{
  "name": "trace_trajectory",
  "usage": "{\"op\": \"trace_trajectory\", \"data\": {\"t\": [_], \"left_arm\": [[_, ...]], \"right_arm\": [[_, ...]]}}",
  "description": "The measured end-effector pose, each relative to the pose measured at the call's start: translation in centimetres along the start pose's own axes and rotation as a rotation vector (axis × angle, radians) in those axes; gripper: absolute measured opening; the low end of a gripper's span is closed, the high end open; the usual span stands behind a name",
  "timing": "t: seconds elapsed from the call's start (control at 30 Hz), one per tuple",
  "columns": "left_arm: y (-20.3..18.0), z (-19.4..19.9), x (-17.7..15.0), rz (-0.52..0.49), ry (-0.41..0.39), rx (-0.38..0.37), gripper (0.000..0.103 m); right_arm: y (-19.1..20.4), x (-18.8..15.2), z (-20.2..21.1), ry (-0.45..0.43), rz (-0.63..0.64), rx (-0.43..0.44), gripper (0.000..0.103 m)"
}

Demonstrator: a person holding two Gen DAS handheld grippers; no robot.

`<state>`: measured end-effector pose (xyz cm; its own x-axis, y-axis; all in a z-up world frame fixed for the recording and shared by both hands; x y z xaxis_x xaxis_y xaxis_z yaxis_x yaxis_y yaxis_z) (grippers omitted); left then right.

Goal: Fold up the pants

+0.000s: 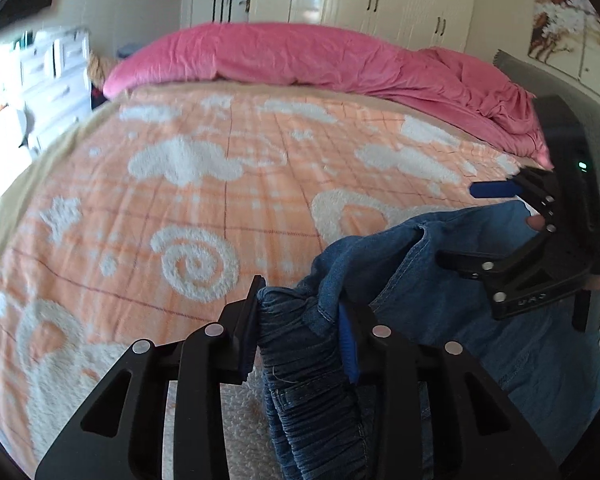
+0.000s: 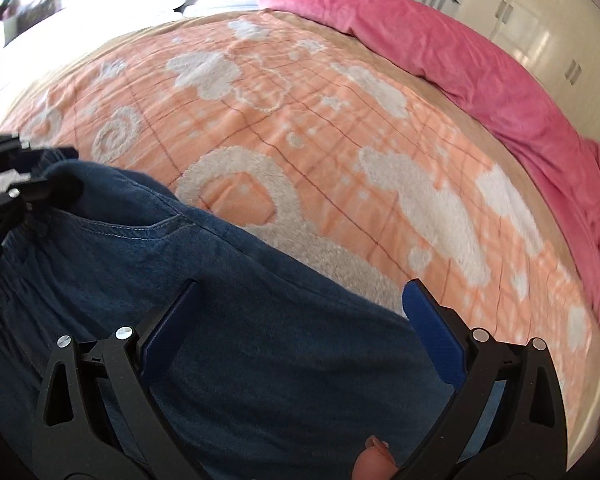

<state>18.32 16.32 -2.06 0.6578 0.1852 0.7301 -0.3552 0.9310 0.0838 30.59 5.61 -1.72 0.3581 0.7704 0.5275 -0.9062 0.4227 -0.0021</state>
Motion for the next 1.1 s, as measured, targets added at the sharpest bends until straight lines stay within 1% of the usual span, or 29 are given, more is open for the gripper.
{"op": "trace_trajectory", "data": {"t": [0.1,0.17,0.23,0.27,0.3,0.33,0.37,0.4,0.43,0.53,0.6,0.7,0.77,0.87,0.9,0.93,1.0,1.1], "left_arm": [[-0.4,1.0,0.2,-0.029,-0.046,0.026,0.032],[-0.4,1.2,0.1,-0.035,-0.052,0.027,0.032],[-0.3,1.0,-0.1,-0.037,-0.040,0.030,0.032],[-0.2,0.8,-0.1,-0.035,-0.032,0.032,0.032],[-0.1,0.7,-0.2,-0.029,-0.023,0.033,0.032],[0.0,0.6,-0.2,-0.024,-0.018,0.031,0.032],[0.2,0.5,-0.2,-0.018,-0.017,0.030,0.032],[0.3,0.4,-0.2,-0.014,-0.017,0.028,0.032],[0.3,0.5,-0.2,-0.015,-0.019,0.025,0.032],[0.0,1.0,-0.2,-0.033,-0.041,0.023,0.032],[0.1,1.7,-0.2,-0.039,-0.057,-0.002,0.033],[0.5,3.4,0.0,-0.036,-0.117,-0.018,0.035],[0.3,5.0,0.1,-0.056,-0.167,0.000,0.035],[-0.8,7.1,-0.2,-0.138,-0.215,0.062,0.035],[-1.1,7.8,-0.3,-0.160,-0.222,0.072,0.035],[-1.3,8.4,-0.5,-0.176,-0.218,0.074,0.035],[-1.5,9.2,-1.2,-0.185,-0.181,0.063,0.035],[-1.5,9.6,-3.1,-0.175,-0.085,0.026,0.035]], "right_arm": [[0.7,0.6,-1.2,0.049,0.085,0.002,0.094],[1.2,0.8,-2.1,0.080,0.123,0.021,0.077],[1.4,0.9,-2.8,0.088,0.091,0.102,0.045],[1.6,0.8,-2.9,0.084,0.073,0.127,0.038],[1.9,0.6,-2.9,0.072,0.064,0.153,0.024],[2.3,0.3,-2.6,0.051,0.057,0.170,0.017],[2.4,0.1,-2.4,0.036,0.047,0.171,0.015],[2.5,-0.3,-1.9,0.017,0.019,0.169,0.010],[2.5,-0.6,-1.5,0.000,-0.007,0.167,0.008],[2.6,-1.5,1.0,-0.089,-0.071,0.173,0.006],[2.8,-2.0,2.6,-0.139,-0.106,0.168,0.006],[3.7,-2.8,5.4,-0.221,-0.140,0.189,0.006],[4.6,-3.4,7.0,-0.255,-0.145,0.200,0.006],[5.8,-4.3,8.8,-0.286,-0.155,0.200,0.006],[6.3,-4.8,9.6,-0.298,-0.161,0.201,0.006],[6.8,-5.3,10.3,-0.304,-0.164,0.196,0.006],[7.5,-6.3,11.4,-0.316,-0.174,0.205,0.006],[8.8,-7.9,12.3,-0.312,-0.163,0.201,0.006]]}}
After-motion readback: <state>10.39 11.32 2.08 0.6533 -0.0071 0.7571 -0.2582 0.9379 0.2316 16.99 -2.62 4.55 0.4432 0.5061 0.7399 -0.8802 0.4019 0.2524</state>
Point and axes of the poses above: each gripper's, at about its wrist camera, not at the fingertips, and z roughly against the way its jaws point, y to its left, x to its top, the point moved 2 cm from there along -z, roughly the way its jaws point, and after that the axes turned 14 degrees about x, right-handed, at the moved point
